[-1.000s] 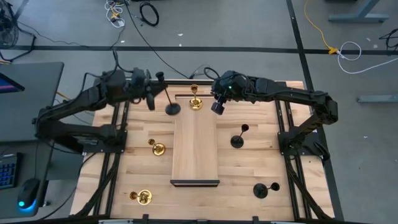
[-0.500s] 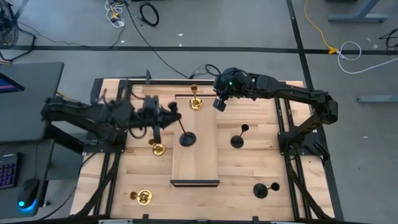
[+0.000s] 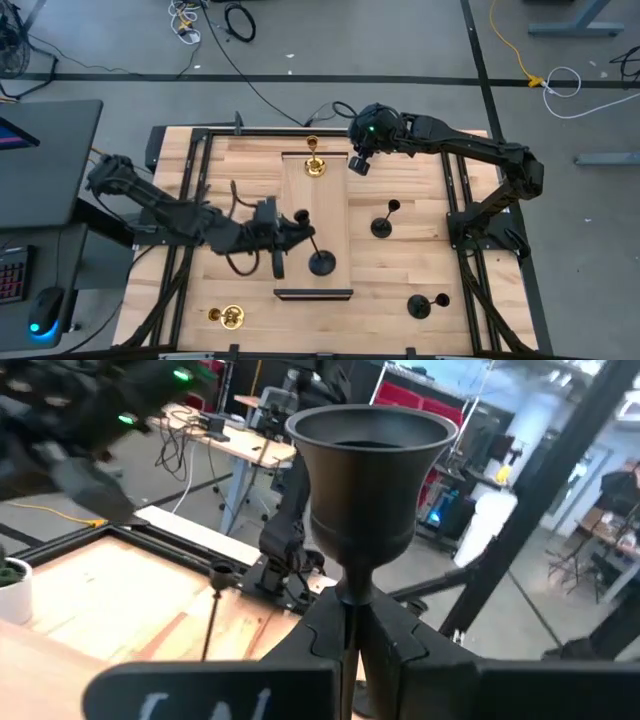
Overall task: Pick & Place candle stick holders
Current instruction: Put the top left black candle holder on the shelf
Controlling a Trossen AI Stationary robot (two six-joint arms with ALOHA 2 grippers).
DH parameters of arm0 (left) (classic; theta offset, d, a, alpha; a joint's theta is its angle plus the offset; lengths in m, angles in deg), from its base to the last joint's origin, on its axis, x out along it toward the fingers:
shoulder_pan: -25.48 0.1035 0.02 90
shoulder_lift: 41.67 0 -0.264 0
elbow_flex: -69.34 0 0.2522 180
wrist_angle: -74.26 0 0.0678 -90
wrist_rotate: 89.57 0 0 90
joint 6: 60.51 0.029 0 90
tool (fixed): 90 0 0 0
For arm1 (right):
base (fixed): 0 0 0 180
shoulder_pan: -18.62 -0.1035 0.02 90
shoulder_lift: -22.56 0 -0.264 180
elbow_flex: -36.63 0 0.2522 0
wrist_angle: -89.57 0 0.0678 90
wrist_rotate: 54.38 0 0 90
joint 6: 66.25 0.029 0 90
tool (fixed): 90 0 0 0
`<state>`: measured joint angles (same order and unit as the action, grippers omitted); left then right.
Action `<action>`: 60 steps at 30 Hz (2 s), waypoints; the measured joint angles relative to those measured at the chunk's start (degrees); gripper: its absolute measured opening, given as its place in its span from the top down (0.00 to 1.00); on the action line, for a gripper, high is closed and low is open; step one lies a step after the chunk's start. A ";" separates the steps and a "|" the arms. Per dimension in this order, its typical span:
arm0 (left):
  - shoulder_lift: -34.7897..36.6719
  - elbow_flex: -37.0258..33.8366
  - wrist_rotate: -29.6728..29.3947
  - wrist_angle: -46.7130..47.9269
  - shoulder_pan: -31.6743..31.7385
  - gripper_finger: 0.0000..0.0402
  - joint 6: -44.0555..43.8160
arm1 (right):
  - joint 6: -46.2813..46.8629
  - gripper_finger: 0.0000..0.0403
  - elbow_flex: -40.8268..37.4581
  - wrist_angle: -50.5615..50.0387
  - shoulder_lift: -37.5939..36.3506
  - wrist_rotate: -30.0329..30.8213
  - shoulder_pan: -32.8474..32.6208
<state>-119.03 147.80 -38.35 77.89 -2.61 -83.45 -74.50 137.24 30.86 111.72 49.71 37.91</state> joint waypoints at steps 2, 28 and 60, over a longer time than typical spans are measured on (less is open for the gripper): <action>-2.50 2.84 -0.91 1.50 -1.14 0.97 1.69 | 0.00 0.88 0.00 -0.74 0.00 -0.02 0.65; -13.51 17.04 -9.00 24.15 -7.13 0.97 -0.99 | -0.20 0.88 0.00 -4.52 -7.93 -3.00 6.92; -15.37 17.00 -9.55 24.66 -6.36 0.97 -4.81 | -2.32 0.88 0.00 -4.19 -8.07 -2.99 6.90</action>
<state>-134.40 164.80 -47.90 102.55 -8.97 -88.26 -76.82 137.24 26.66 103.66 46.71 44.82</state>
